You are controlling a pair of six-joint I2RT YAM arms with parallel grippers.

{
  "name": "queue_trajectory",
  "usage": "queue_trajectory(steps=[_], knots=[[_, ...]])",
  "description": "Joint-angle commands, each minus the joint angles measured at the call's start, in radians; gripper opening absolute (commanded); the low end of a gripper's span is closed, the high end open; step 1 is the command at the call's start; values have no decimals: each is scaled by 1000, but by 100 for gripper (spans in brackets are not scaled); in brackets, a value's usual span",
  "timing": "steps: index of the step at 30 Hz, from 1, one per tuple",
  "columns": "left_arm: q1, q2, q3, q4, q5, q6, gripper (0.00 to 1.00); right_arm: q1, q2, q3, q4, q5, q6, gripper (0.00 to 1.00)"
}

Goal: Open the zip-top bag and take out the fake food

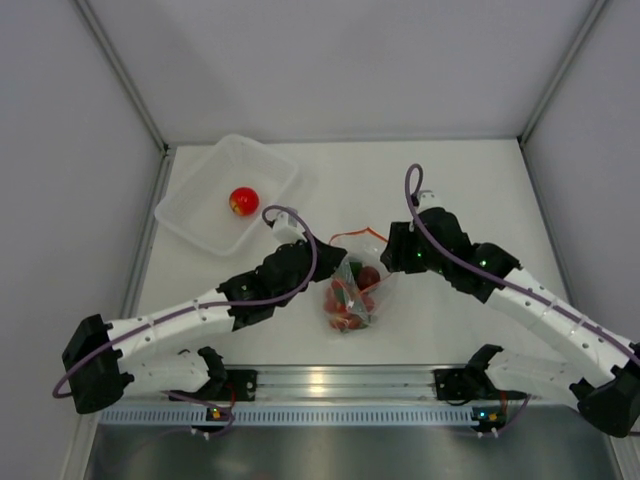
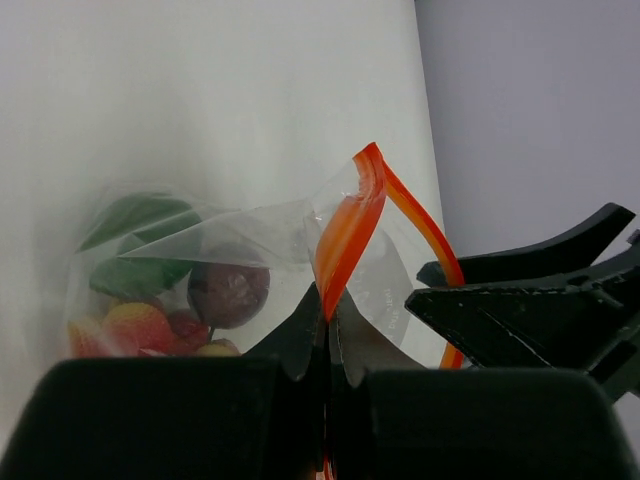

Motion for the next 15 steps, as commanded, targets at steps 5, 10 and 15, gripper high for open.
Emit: queue_trajectory(steps=[5,10,15], knots=[[-24,-4,38,68,-30,-2,0,13,-2,-104,36,27,60,45],[-29,-4,37,68,-44,6,0,16,-26,-133,32,27,71,20],[-30,-4,50,66,-45,36,0,16,-20,-16,-81,139,3,0]])
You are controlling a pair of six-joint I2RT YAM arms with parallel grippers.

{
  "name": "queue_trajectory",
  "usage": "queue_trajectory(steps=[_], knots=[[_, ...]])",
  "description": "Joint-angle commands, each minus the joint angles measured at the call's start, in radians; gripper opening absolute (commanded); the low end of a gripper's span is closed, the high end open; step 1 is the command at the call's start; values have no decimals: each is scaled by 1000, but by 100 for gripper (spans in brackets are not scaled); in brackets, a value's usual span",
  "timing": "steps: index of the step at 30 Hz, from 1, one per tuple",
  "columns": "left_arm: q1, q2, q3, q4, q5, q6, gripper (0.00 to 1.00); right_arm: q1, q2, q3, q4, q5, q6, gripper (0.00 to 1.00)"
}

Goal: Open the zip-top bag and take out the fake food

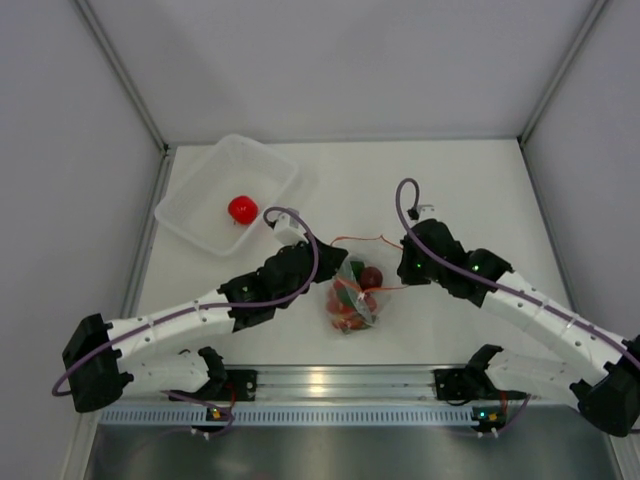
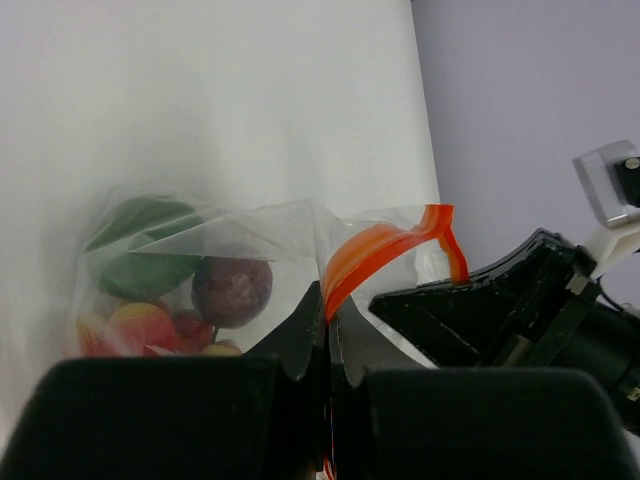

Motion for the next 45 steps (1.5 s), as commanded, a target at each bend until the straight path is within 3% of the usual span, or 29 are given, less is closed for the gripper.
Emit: queue_trajectory(steps=[1,8,13,22,28,30,31,34,39,42,45], knots=[[-5,-5,56,61,-16,43,0,9,-16,138,-91,132,-60,0],[0,-8,123,22,-56,134,0,9,114,483,-435,481,-197,0],[24,-30,87,-14,-76,125,0,9,214,605,-587,563,-251,0],[27,-8,-59,-12,-82,57,0,171,361,560,-584,643,-168,0],[27,-105,-99,-32,-110,88,0,251,435,619,-581,637,-126,0],[29,-135,-78,-55,-104,134,18,279,437,631,-558,609,-125,0],[29,-138,-44,-96,-102,142,43,286,446,646,-552,609,-117,0],[27,-138,17,-172,-75,169,98,308,469,671,-550,612,-90,0],[27,-161,125,-253,-39,202,98,335,484,682,-539,634,-56,0],[27,-250,96,-224,-27,117,98,349,467,679,-498,629,-31,0],[29,-309,59,-150,10,53,78,358,423,631,-388,588,-21,0]])
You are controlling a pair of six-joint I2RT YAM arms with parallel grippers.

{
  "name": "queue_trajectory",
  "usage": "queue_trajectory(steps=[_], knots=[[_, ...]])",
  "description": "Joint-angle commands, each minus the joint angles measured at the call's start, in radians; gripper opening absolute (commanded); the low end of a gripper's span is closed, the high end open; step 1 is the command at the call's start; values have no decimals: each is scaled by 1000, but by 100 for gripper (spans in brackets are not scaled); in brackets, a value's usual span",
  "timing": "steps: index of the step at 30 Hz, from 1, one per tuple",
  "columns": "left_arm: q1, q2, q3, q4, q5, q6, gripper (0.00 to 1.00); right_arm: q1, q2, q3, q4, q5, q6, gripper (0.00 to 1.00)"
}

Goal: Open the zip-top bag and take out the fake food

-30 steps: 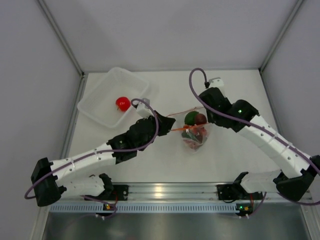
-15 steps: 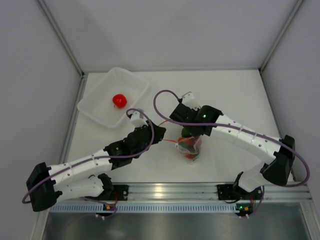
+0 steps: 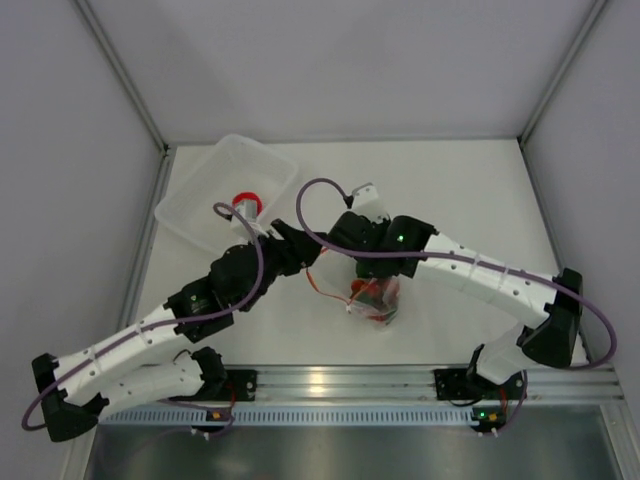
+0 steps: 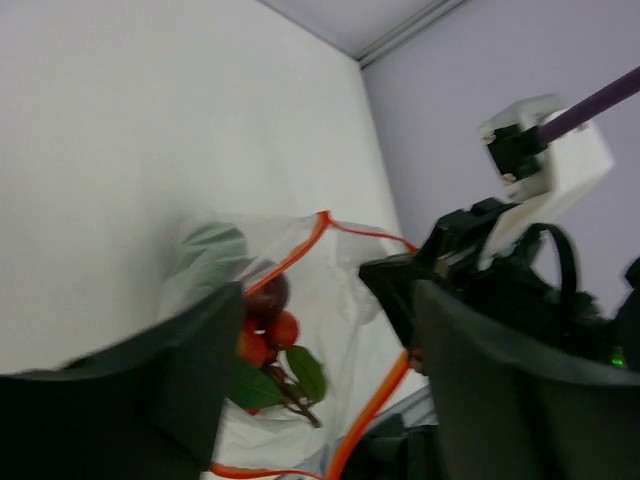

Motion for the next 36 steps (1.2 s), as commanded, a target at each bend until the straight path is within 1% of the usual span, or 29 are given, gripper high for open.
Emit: queue_trajectory(steps=[1,2,3,6,7,8,9,10,12,14,15,16,17,18,21,23,24,27,28,29,30,31,33,34,36], knots=[[2,-52,-25,70,47,-84,50,30,-86,-21,151,-13,39,0],[2,-45,-25,87,57,-109,35,32,-100,-37,195,-21,54,0],[2,-34,-24,89,77,-119,31,38,-109,-64,214,-22,60,0],[1,38,21,90,130,-133,31,53,-128,-86,252,-27,80,0],[-1,78,37,90,156,-132,23,58,-137,-93,256,-26,86,0],[-2,95,44,90,164,-133,19,61,-141,-98,263,-24,94,0],[-5,107,42,90,164,-138,17,69,-146,-107,269,-21,94,0],[-10,128,41,89,146,-139,12,70,-149,-109,271,-18,102,0],[-50,145,28,89,108,-132,11,76,-146,-109,259,17,120,0],[-93,162,30,74,13,-101,10,80,-135,-109,240,49,142,0],[-149,167,34,57,-32,-101,10,81,-132,-110,239,53,143,0],[-176,178,34,29,-63,-100,10,83,-126,-113,239,60,148,0],[-197,182,30,18,-102,-100,10,90,-126,-116,239,74,157,0],[-223,185,25,6,-112,-106,10,93,-125,-121,240,82,163,0],[-242,204,13,-12,-135,-104,14,119,-131,-139,239,141,200,0],[-260,237,18,-38,-166,-107,20,136,-135,-147,239,180,226,0],[-269,248,10,-37,-166,-115,25,141,-144,-156,243,178,229,0],[-268,293,13,-32,-173,-138,29,156,-172,-202,307,149,222,0],[-268,316,25,-34,-170,-136,34,156,-196,-215,321,142,222,0],[-266,329,37,-32,-170,-129,36,161,-206,-225,326,139,225,0],[-266,343,47,-26,-170,-117,39,161,-213,-245,326,137,228,0],[-265,375,70,-25,-170,-101,43,161,-227,-253,314,139,229,0],[-254,409,90,-8,-150,-80,46,162,-239,-280,297,143,241,0],[-249,441,100,1,-138,-61,49,161,-253,-290,282,146,241,0],[-237,472,129,7,-123,-55,52,159,-266,-316,254,154,257,0]])
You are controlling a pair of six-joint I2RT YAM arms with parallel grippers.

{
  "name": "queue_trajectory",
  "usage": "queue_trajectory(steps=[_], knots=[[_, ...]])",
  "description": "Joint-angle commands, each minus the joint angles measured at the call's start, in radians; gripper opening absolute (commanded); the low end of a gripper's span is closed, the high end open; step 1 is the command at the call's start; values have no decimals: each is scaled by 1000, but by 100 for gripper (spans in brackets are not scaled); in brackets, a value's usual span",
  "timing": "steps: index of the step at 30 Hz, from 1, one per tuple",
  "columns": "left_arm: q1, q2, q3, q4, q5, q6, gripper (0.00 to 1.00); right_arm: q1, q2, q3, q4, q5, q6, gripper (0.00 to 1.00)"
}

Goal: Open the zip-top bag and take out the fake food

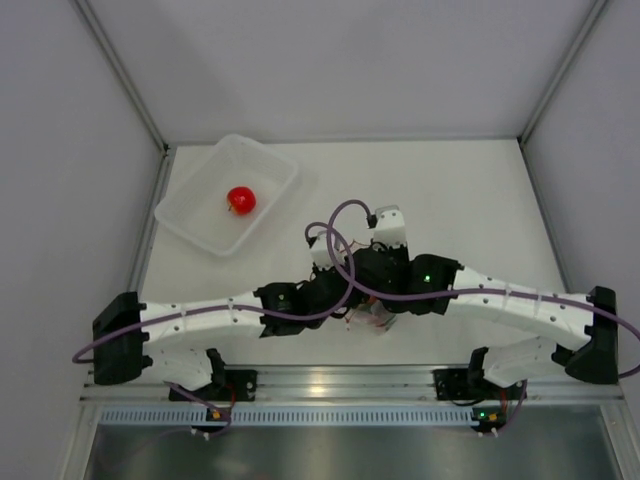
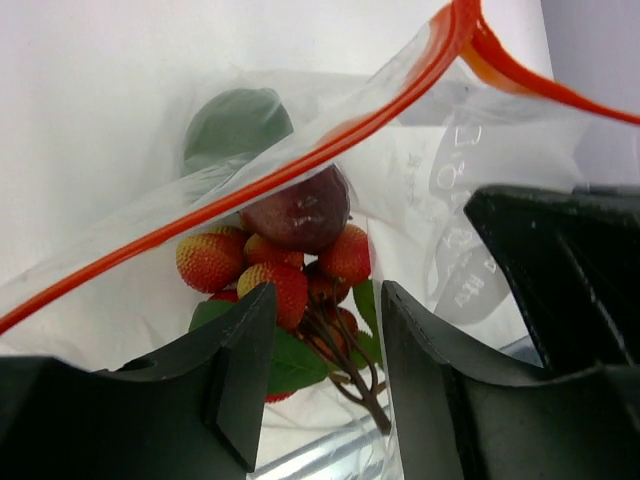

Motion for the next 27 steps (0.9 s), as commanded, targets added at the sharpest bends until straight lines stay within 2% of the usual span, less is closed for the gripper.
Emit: queue_trajectory(steps=[1,3,11,17,24,27], knots=[[24,71,73,43,26,43,52,20,-59,-31,-11,41,42,0],[39,105,113,43,37,52,57,14,-73,-58,-30,36,43,0],[107,298,228,45,140,101,58,-62,-206,-187,-19,-34,20,0],[108,370,267,141,198,140,60,-157,-320,-270,-18,-94,-17,0],[107,506,385,146,310,184,61,-226,-397,-321,-15,-137,-53,0],[102,550,432,134,331,254,62,-240,-407,-332,4,-154,-61,0]])
